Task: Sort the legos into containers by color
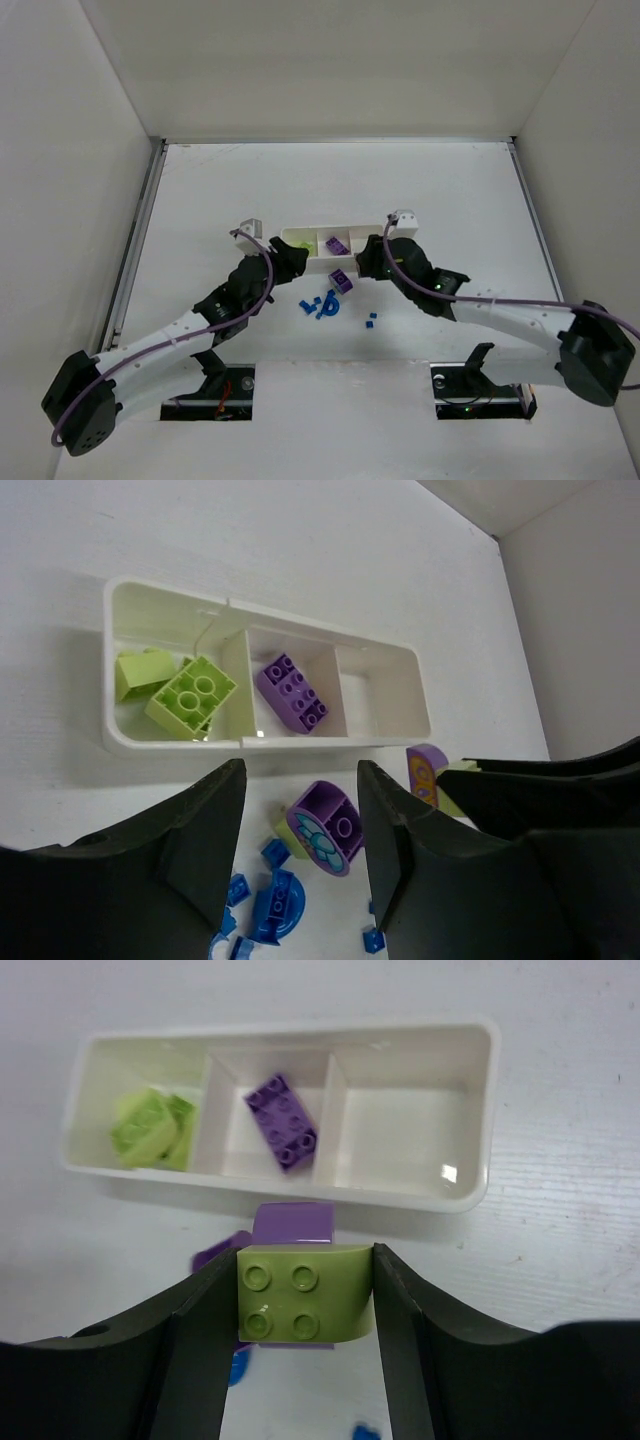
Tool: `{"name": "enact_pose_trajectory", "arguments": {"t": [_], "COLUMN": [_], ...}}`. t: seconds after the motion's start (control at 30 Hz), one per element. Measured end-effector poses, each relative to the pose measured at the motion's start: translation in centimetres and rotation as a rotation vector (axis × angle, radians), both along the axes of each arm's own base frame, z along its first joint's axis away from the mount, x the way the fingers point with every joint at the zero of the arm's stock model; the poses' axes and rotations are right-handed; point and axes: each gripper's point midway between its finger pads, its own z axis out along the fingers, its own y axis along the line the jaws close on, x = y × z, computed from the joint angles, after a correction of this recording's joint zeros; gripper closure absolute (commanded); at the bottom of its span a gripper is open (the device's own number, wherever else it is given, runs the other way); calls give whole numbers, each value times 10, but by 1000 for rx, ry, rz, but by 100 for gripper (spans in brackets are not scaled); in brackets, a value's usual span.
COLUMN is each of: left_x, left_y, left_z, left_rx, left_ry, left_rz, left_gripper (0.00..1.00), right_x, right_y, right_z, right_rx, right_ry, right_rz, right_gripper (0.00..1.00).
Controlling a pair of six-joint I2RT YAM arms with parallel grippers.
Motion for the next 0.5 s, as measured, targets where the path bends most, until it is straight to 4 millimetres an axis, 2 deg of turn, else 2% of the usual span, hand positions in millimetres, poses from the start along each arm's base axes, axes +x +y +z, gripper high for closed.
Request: {"name": "enact_pose_trajectory", "arguments": {"t": [0.1,0.17,0.27,0.5], "left_x": [-6,-10,-16,-19], "left_y": [-12,-22,-34,-46], "left_z": [11,23,43,74], "left_rx": [-21,-46,-105,-272], "left_ry": [-15,-32,-64,-91], "left_rz": [-39,-69,-108,-145], "left_gripper": [50,48,43,42], "right_x": [-7,-8,-7,0], "right_y": [3,6,12,42], "right_z": [33,47,59,84], "right_rx": [123,202,304,562], "right_ry": [-45,-58,-53,-12], "right_rz": [27,46,71,146], "right_gripper": [54,54,55,55]}}
